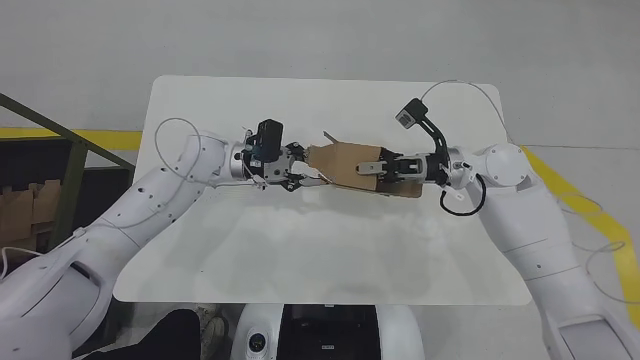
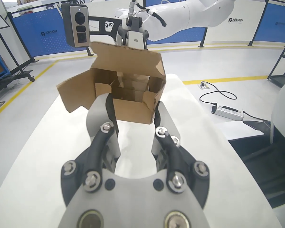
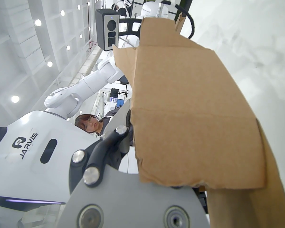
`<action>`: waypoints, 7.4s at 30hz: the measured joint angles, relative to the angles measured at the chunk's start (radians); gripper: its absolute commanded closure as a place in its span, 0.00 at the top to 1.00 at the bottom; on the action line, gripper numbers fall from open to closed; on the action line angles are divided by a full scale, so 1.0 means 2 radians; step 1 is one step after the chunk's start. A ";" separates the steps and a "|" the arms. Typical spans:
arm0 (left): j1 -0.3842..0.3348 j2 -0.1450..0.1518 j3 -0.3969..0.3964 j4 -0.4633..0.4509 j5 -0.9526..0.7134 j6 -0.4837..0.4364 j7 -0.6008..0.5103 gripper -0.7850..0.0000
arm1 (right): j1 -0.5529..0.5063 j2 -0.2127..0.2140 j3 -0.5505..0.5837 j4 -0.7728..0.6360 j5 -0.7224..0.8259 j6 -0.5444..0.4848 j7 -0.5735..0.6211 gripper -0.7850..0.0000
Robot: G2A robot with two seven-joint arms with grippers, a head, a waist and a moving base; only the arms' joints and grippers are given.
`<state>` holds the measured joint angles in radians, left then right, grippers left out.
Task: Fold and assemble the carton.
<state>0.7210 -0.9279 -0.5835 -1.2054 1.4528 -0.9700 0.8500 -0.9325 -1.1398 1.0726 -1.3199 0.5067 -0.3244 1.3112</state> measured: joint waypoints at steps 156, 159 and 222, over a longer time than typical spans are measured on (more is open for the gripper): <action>-0.090 0.057 0.167 -0.043 -0.223 -0.021 -0.021 1.00 | -0.009 0.012 0.019 0.016 0.053 -0.023 0.045 0.00; -0.085 0.060 0.167 -0.029 -0.252 -0.021 -0.021 1.00 | -0.011 0.012 0.021 0.013 0.053 -0.027 0.044 0.00; -0.061 0.035 0.143 -0.049 -0.859 0.048 -0.631 1.00 | -0.020 0.014 0.028 -0.001 0.053 -0.052 0.040 0.00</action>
<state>0.5993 -0.8570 -0.2980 -1.3043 -0.2655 -0.8742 -0.4125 -0.9722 -1.1112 1.1283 -1.3215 0.6123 -0.4290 1.3911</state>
